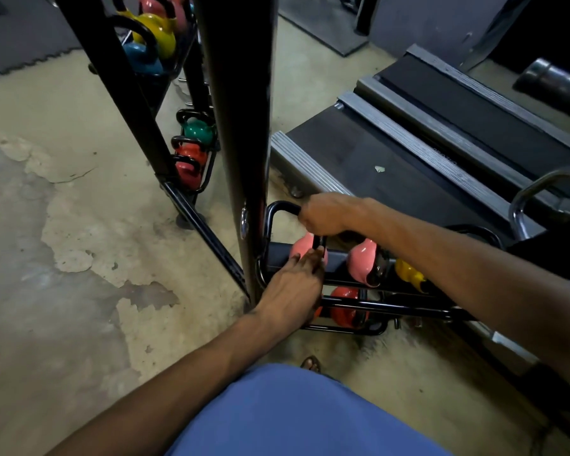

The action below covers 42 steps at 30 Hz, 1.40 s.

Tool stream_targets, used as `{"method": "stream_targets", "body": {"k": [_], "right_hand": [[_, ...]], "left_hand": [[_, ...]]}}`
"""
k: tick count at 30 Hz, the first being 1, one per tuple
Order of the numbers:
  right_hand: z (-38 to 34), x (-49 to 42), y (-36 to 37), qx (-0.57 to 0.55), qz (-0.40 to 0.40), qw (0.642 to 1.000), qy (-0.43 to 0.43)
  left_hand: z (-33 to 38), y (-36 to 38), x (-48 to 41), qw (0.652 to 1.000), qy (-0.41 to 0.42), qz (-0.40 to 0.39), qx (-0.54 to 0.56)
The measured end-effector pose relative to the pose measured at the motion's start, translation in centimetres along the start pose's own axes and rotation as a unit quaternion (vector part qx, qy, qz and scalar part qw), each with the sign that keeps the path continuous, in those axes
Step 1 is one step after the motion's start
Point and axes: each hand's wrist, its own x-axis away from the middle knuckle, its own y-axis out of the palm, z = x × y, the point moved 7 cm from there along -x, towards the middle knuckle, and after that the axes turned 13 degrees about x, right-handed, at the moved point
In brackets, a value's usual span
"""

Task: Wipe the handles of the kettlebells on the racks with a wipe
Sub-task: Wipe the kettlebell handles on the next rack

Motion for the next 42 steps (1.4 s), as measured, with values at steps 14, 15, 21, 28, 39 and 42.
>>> {"method": "stream_targets", "body": {"k": [14,15,21,28,39,42], "right_hand": [[-6.1,1.8,1.8,0.014,-0.072,0.994,-0.077],[-6.0,1.7,1.9,-0.003,-0.065,0.995,-0.075],[-6.1,3.5,0.2,-0.046,0.044,0.994,-0.090],[-6.6,8.7,0.9,-0.071,0.306,0.942,0.120],[-8.7,10.7,8.9,-0.696,0.325,0.516,0.379],[-7.2,9.8,9.3,-0.757,0.308,0.425,0.389]], "left_hand": [[-0.6,2.4,3.4,0.996,0.053,-0.054,0.039],[-0.7,2.5,3.5,0.996,0.051,-0.057,0.040],[-0.8,2.5,4.0,0.993,0.041,-0.082,0.075],[-3.8,-0.2,4.0,0.979,-0.066,0.014,0.190],[-5.5,-0.8,-3.6,0.991,-0.038,0.013,0.129],[-5.4,-0.9,-4.3,0.994,-0.021,0.020,0.102]]}}
